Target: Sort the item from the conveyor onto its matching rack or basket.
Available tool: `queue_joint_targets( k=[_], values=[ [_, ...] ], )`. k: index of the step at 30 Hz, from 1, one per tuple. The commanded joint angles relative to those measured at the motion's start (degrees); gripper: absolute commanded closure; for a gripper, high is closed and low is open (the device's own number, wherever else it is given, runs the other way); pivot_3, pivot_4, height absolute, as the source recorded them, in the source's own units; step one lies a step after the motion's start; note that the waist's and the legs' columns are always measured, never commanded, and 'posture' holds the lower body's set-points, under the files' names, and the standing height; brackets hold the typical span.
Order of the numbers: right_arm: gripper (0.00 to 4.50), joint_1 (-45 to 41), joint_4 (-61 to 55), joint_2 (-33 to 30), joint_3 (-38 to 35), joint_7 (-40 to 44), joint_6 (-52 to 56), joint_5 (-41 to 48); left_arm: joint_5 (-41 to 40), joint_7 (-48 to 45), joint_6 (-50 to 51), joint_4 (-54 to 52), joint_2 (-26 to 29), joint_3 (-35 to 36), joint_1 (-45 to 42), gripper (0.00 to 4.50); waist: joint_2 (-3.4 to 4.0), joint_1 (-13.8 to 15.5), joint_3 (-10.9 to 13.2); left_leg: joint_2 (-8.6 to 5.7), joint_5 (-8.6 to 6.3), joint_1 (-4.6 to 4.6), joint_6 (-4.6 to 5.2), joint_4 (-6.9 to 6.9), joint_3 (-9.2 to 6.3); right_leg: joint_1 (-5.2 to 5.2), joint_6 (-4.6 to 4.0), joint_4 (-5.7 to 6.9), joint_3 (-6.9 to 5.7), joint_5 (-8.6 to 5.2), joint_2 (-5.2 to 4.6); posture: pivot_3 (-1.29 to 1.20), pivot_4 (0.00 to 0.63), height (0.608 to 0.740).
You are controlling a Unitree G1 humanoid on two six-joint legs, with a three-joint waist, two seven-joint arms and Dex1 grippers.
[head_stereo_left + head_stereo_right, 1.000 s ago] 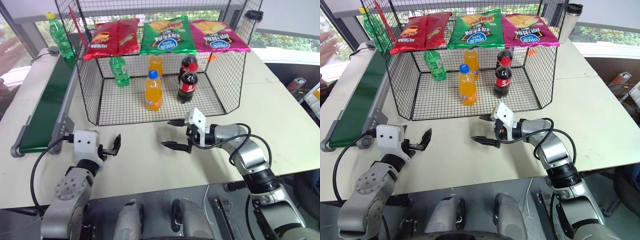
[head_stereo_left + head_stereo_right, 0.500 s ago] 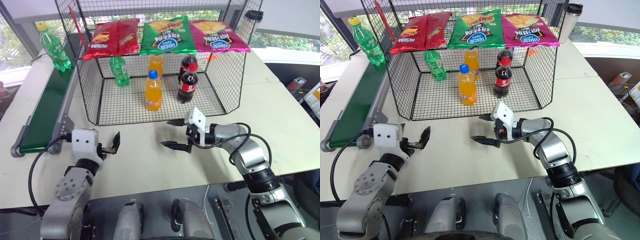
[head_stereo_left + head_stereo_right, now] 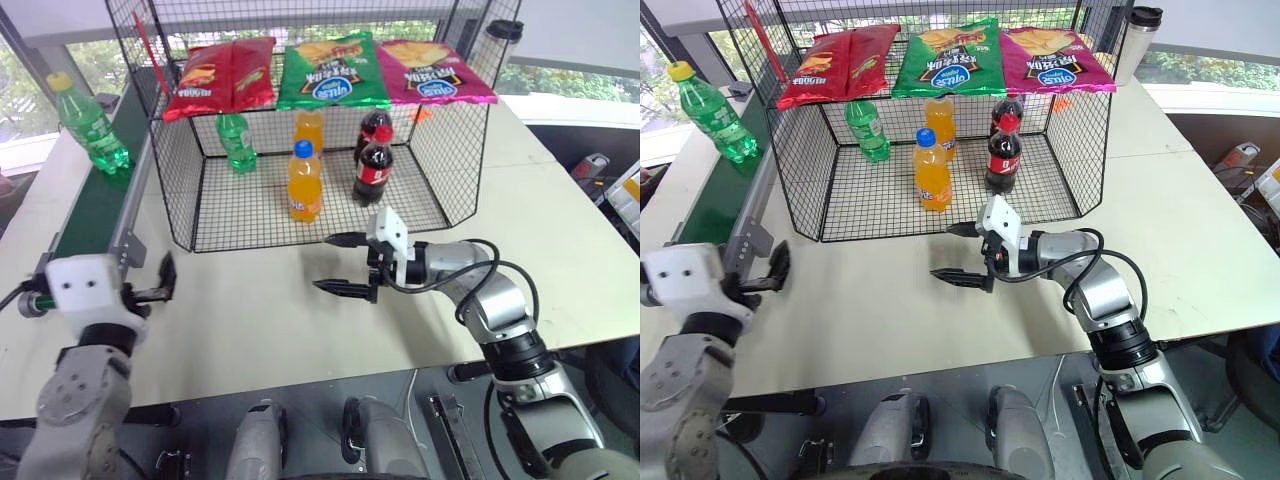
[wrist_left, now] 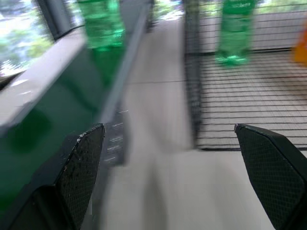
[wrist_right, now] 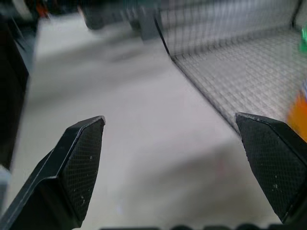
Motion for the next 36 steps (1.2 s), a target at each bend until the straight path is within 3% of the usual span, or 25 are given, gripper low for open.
queue_joint_targets(
  k=[1,11,36],
  values=[
    [0.00,-1.52,-3.34,0.92,-1.42,-0.63,-0.10,2.48,-2.74,-0.51,-0.09,0.38,1.41,6.41,-0.46,0.02,0.00,0.19,0.00,0.00,0.00,0.00,0.00,0.01,0.00,0.01,-0.01,0.00,-0.01,0.00,0.00,0.00,0.150,0.740],
    [0.00,-1.16,-2.95,0.60,-0.92,-1.35,-0.61,1.92,-5.33,-2.22,-1.49,6.72,5.21,11.70,-0.18,0.02,-0.01,0.07,0.00,-0.01,0.00,0.01,0.00,0.02,0.01,0.02,-0.15,-0.01,0.00,-0.08,-0.02,0.00,0.150,0.740],
    [0.00,-1.36,-1.67,0.15,-0.33,-1.66,-1.08,0.02,-0.93,1.77,-4.93,15.87,10.14,10.24,-7.19,0.02,-0.01,0.09,0.00,-0.01,0.00,0.01,-0.01,0.01,0.03,0.01,-0.04,0.00,0.00,-0.01,-0.03,0.00,0.150,0.740]
  ],
)
